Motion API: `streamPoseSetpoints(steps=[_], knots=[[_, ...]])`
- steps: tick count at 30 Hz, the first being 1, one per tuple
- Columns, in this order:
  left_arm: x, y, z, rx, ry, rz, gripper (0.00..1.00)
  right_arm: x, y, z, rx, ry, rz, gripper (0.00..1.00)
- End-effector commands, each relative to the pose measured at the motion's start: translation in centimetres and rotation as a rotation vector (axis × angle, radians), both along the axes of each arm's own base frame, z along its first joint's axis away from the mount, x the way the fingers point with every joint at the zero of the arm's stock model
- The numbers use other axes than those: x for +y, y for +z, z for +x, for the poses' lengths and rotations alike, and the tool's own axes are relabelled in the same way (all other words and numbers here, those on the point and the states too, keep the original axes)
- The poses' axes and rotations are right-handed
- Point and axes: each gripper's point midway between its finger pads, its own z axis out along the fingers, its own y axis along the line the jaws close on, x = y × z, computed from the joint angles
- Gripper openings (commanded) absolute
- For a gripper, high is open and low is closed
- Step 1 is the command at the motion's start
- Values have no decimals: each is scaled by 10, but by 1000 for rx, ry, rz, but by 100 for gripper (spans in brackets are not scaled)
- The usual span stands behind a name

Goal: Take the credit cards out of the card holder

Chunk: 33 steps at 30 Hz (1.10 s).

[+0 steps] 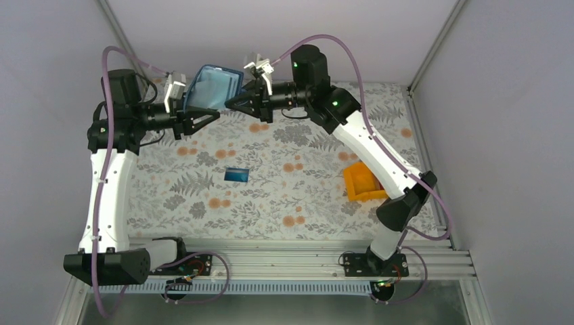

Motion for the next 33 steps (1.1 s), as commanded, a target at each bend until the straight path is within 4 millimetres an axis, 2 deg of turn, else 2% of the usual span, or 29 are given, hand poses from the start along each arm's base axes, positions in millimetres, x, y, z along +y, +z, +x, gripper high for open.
streamPoseSetpoints(steps=[1,3,4,5,7,9,14,19,20,27,33], knots=[[1,-6,-2,-13,19,19,3,0,21,-11,-30,71,55,5],[1,-8,1,-7,31,22,2,-2,20,-14,-32,74,49,4],[2,-8,3,-7,43,25,8,-3,19,-12,-33,56,42,4],[3,-9,7,-5,66,34,27,-5,20,-10,-33,36,36,4],[8,-11,18,-6,136,68,73,-7,16,-2,-23,-26,14,4],[18,-15,34,-12,243,119,98,-10,8,12,-2,-122,-26,4],[33,-17,54,-17,380,178,100,-18,-28,51,100,-393,-158,4],[35,-10,59,-27,392,174,100,-17,-66,72,117,-606,-282,4],[37,-11,63,-20,410,175,100,-13,-71,70,120,-607,-294,4],[45,-33,79,32,479,201,100,24,-69,39,98,-486,-271,4],[47,-36,81,38,496,206,100,45,-67,26,67,-445,-277,4]])
